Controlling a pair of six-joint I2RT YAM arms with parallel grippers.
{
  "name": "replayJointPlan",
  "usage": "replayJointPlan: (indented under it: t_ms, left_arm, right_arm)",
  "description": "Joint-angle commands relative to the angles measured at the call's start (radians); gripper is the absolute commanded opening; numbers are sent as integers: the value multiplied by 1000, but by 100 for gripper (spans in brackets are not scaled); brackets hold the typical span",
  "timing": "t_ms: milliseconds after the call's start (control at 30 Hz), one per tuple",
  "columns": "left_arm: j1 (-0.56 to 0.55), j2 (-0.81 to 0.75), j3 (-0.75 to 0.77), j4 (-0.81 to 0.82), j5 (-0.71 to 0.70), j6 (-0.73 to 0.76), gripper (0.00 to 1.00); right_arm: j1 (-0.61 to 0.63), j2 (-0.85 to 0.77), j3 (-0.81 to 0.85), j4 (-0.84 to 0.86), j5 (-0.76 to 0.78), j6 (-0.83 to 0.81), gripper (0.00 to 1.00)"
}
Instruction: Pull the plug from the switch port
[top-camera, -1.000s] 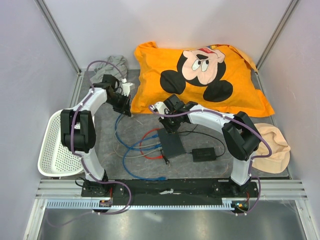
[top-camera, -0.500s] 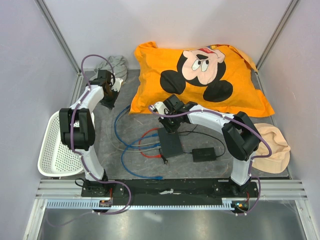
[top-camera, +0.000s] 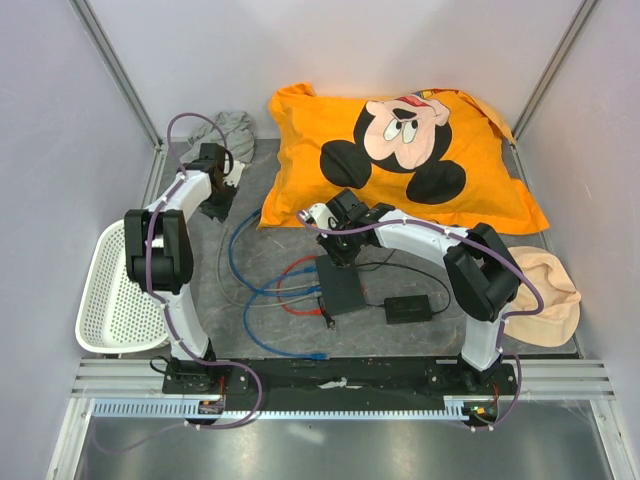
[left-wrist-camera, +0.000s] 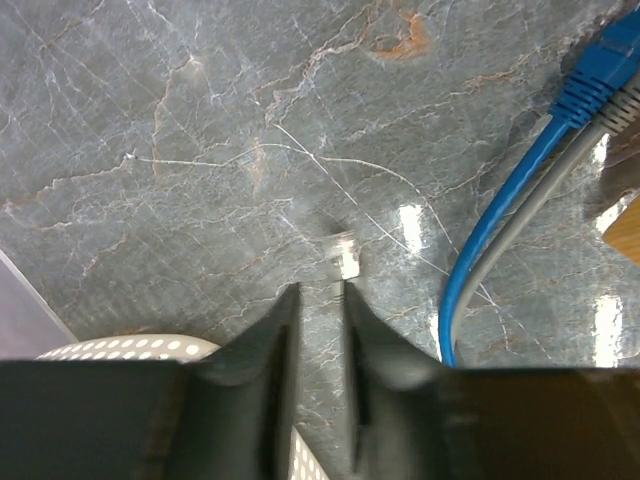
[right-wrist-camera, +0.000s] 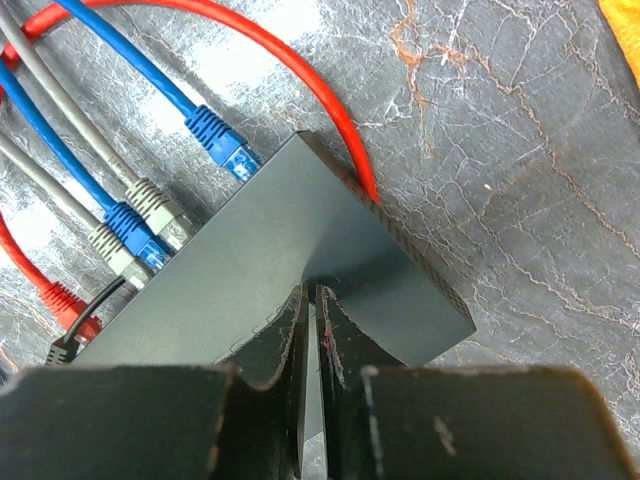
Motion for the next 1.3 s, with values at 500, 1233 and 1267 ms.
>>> replayJointPlan:
  t_ms: [500, 1233, 1267]
  left_arm:
    - [-26, -139, -98, 107, 1073, -303, 43]
    - [-238, 63, -298, 314, 1134, -331, 45]
    - [-244, 66, -299, 313, 1137, -331, 45]
  right_arm:
    - [-11, 45, -46, -34, 137, -24, 17]
    - [-11, -5, -94, -28, 159, -37, 18]
    - [-13, -5, -94, -28, 159, -40, 19]
